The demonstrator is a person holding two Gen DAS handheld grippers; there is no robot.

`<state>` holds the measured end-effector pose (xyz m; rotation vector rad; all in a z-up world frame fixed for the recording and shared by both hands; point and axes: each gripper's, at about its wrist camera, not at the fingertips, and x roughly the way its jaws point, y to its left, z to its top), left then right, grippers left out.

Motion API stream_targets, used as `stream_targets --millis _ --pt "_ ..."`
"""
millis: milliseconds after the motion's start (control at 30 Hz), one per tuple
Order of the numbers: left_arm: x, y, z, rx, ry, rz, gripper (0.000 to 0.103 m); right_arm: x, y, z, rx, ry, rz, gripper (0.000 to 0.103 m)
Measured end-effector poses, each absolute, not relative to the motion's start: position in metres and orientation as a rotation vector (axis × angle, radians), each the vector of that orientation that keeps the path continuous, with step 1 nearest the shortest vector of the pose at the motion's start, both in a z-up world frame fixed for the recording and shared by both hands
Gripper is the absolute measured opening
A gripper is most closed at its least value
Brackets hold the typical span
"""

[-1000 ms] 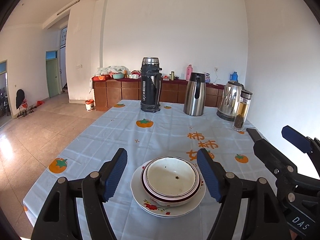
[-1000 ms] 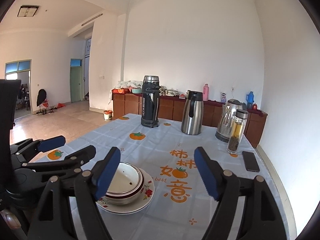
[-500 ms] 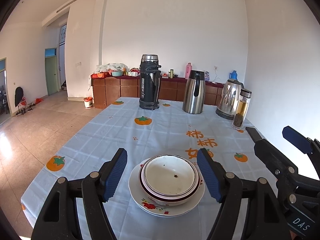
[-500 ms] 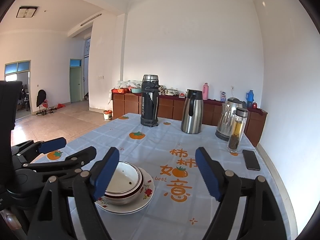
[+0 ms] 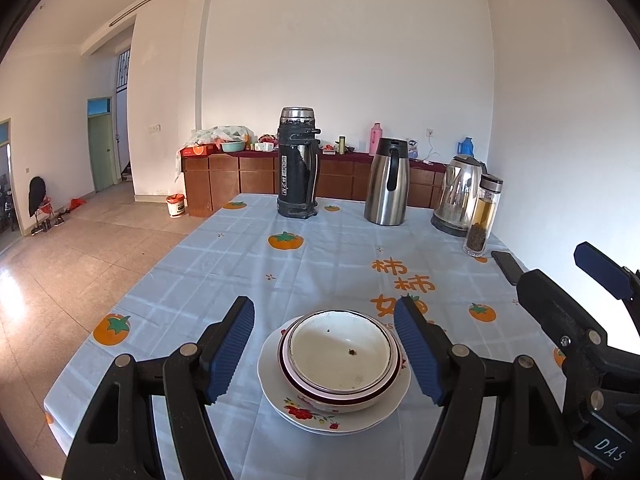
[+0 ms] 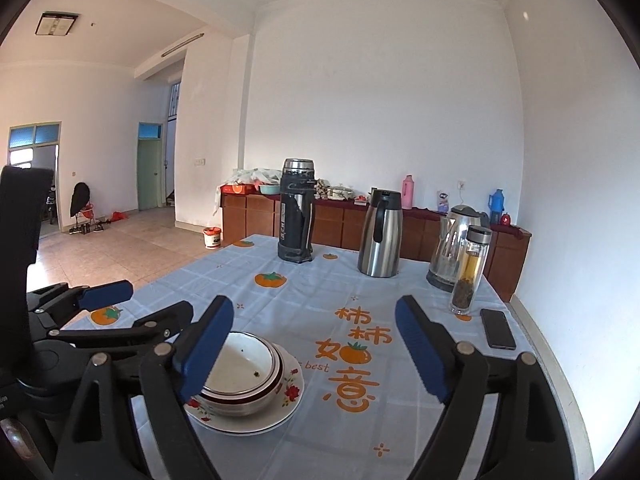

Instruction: Organize plates and bowls

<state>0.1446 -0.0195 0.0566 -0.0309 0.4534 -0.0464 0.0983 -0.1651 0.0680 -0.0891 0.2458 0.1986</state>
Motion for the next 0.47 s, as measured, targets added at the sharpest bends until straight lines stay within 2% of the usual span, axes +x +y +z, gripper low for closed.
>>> stream_targets --millis 133,467 --pt "0.1484 -0.0202 0.0536 -0.03 0.46 -0.039 0.082 0.0989 -0.1657 0.067 -0.088 0.244 0.198 0.085" --pt "0.1474 -0.0259 0.0518 -0.001 0.446 -0.029 0.082 0.0997 -0.1682 0.0631 -0.086 0.253 0.196 0.086"
